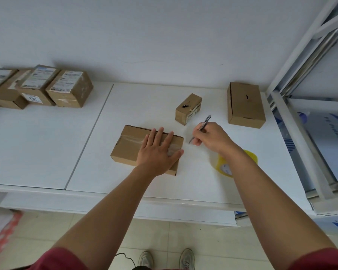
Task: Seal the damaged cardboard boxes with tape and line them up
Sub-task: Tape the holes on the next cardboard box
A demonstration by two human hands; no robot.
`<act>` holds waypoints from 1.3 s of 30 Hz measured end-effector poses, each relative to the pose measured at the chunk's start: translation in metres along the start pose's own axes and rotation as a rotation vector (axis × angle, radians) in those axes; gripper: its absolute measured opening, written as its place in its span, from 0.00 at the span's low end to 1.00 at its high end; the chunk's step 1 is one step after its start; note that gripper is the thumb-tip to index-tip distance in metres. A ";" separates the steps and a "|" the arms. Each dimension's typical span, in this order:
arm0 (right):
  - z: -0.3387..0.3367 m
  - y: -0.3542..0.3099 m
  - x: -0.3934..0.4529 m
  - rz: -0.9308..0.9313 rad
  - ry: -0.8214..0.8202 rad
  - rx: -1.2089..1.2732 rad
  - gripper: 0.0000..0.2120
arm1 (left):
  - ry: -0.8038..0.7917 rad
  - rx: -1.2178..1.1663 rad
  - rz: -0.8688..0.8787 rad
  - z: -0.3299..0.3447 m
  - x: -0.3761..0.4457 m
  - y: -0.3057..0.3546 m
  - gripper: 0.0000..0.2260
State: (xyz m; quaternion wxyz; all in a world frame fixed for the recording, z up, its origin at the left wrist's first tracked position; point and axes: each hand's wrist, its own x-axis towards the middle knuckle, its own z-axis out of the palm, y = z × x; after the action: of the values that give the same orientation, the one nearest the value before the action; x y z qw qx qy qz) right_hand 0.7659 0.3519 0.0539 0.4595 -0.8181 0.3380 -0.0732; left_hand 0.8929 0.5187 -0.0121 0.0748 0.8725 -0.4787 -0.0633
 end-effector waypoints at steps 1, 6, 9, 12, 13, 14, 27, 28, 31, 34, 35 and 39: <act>0.000 0.001 0.001 0.002 0.049 0.026 0.09 | -0.003 0.001 0.000 0.000 0.000 0.000 0.39; 0.000 0.000 0.000 0.014 0.100 0.122 0.08 | -0.001 -0.006 -0.002 0.000 0.000 0.000 0.39; 0.007 -0.001 -0.005 -0.020 0.010 -0.118 0.09 | -0.007 -0.008 -0.007 -0.001 0.000 0.001 0.39; 0.012 0.000 -0.009 -0.045 -0.138 -0.358 0.03 | -0.020 -0.005 -0.018 -0.001 0.001 0.001 0.39; 0.012 0.000 -0.009 -0.043 -0.169 -0.398 0.06 | -0.020 -0.004 -0.022 -0.001 0.001 0.001 0.39; 0.011 -0.001 -0.009 -0.036 -0.198 -0.412 0.09 | -0.017 -0.003 -0.023 -0.001 0.001 0.002 0.39; 0.029 0.004 -0.009 -0.113 -0.306 -0.580 0.10 | -0.030 0.004 -0.251 -0.012 0.000 -0.037 0.37; 0.030 0.005 -0.010 -0.107 -0.301 -0.581 0.10 | -0.027 0.007 -0.289 -0.016 -0.001 -0.053 0.38; 0.036 0.002 -0.009 -0.111 -0.312 -0.572 0.10 | -0.036 0.012 -0.327 -0.025 -0.010 -0.092 0.39; 0.047 -0.003 -0.008 -0.138 -0.345 -0.577 0.11 | -0.023 0.013 -0.315 -0.025 -0.013 -0.099 0.39; 0.049 -0.004 -0.008 -0.147 -0.347 -0.571 0.11 | -0.016 0.009 -0.311 -0.024 -0.012 -0.098 0.39; 0.051 -0.007 -0.010 -0.191 -0.297 -0.523 0.11 | 0.018 -0.009 -0.309 -0.022 -0.013 -0.099 0.39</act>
State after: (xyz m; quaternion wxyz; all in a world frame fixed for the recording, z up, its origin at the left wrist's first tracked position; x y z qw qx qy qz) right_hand 0.7840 0.3967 0.0328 0.2689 -0.9383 0.1963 0.0938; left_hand 0.9720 0.5841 -0.0090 0.0725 0.9360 -0.3376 -0.0685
